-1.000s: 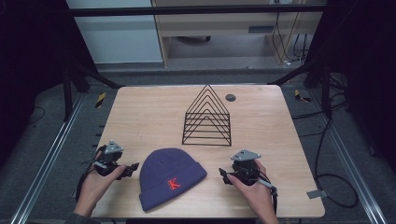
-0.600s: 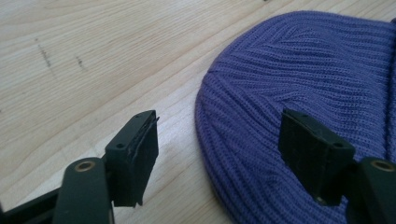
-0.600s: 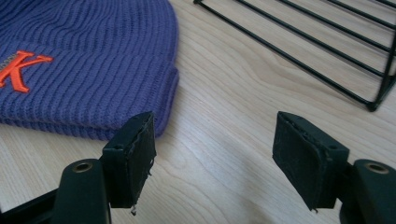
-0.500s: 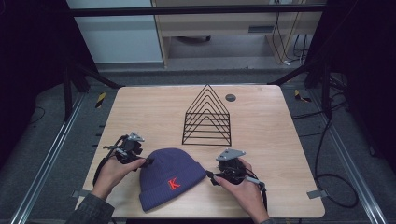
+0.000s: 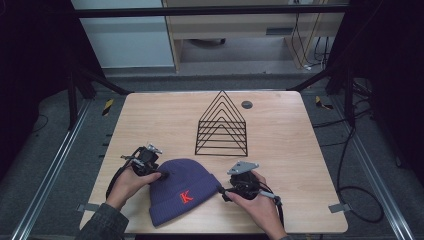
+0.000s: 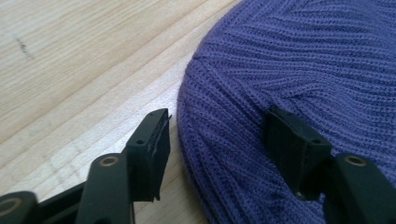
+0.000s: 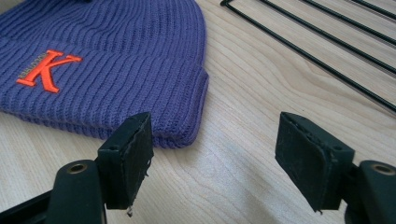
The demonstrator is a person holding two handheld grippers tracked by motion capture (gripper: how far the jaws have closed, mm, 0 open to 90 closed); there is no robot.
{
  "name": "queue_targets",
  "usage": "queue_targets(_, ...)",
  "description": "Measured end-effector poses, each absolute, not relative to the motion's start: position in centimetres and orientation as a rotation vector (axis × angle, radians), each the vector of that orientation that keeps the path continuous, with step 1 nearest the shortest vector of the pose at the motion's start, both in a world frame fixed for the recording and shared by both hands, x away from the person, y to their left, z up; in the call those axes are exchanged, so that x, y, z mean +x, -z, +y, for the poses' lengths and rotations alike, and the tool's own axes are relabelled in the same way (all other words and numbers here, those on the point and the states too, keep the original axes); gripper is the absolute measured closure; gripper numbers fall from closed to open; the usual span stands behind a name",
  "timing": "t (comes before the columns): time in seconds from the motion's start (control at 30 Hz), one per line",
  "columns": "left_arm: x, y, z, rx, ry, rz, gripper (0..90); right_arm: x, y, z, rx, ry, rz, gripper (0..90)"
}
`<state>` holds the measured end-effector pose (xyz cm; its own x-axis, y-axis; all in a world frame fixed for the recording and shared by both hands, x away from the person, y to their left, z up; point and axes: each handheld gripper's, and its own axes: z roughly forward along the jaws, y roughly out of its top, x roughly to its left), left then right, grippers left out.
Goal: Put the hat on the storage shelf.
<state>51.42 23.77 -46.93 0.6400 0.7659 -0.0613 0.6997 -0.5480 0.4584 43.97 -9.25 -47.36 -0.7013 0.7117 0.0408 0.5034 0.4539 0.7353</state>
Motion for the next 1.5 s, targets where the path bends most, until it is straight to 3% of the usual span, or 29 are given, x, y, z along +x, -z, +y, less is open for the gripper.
queue_targets(0.43, 51.5, 47.0, 23.5, 2.429, -0.151, 1.126, 65.8, 43.9, 47.2, -9.6, 1.048, -1.113, 2.415, 26.8)
queue_targets(0.7, 51.2, 46.1, 23.2, 2.452, -0.222, 1.052, 76.4, 43.9, 47.2, -9.6, 1.054, -1.122, 2.412, 25.6)
queue_targets(0.9, 50.2, 44.8, 23.1, 2.411, -0.278, 0.986, 78.9, 43.8, 47.0, -9.8, 1.050, -1.151, 2.403, 25.0)
queue_targets(1.5, 47.2, 36.1, 21.0, 2.377, -0.492, 0.700, 80.1, 43.1, 45.8, -10.7, 1.059, -1.187, 2.350, 19.5)
